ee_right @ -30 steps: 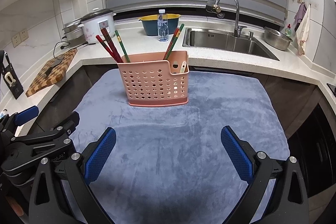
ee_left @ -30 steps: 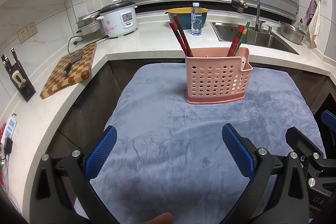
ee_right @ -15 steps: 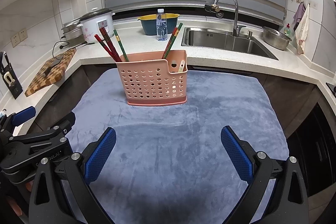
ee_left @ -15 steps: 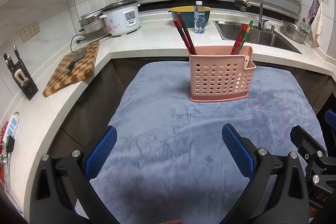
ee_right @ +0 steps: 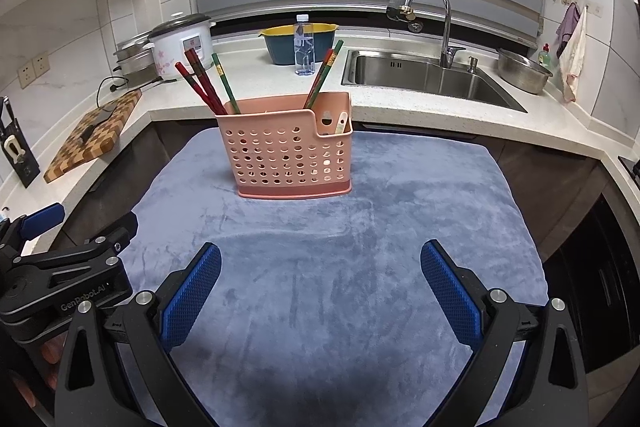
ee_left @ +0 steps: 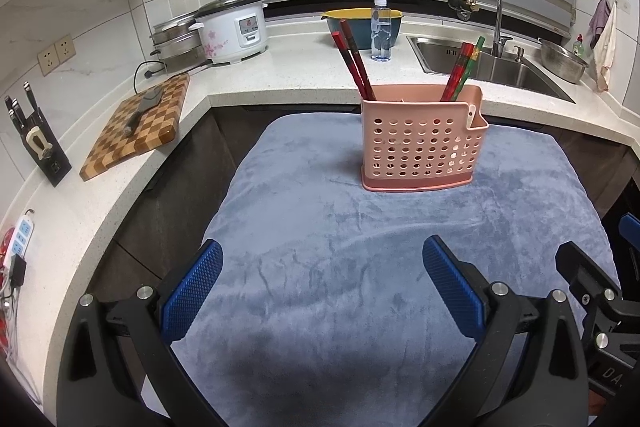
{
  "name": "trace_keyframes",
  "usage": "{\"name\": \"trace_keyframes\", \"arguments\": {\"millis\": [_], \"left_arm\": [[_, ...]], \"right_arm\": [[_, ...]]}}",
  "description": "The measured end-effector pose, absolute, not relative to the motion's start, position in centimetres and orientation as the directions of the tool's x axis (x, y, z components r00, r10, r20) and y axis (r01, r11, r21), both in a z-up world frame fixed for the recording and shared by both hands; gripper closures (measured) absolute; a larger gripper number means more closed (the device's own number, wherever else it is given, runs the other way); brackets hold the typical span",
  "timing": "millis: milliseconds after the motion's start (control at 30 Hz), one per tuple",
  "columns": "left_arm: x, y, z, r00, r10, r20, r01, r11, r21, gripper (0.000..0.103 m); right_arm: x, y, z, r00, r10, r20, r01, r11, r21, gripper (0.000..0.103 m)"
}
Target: Organize utensils
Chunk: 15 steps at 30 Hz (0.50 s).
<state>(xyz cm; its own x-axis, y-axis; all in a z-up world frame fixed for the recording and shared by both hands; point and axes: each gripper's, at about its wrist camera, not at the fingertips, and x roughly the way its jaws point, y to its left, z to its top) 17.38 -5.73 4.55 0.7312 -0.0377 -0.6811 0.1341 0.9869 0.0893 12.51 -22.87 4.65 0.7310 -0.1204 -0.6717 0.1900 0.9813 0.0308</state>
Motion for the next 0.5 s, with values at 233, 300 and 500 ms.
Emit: {"name": "trace_keyframes", "arguments": {"millis": [233,300,500], "left_arm": [[17.39,-5.84,4.66,0.73,-0.041,-0.682,0.139,0.986,0.09,0.007],[17.39,-5.82,4.66,0.731,-0.038,-0.681,0.135,0.987,0.089,0.007],[17.48,-5.86,4.75,0.73,-0.049,-0.682,0.145,0.986,0.084,0.007]], "right_arm": [[12.57,-22.82,4.69,0.731,-0.121,-0.672,0.191,0.981,0.031,0.007],[12.55,-22.88,4.66,0.73,-0.122,-0.672,0.191,0.981,0.029,0.007],[12.5,-22.86,4.69,0.73,-0.126,-0.672,0.194,0.981,0.027,0.007]]}}
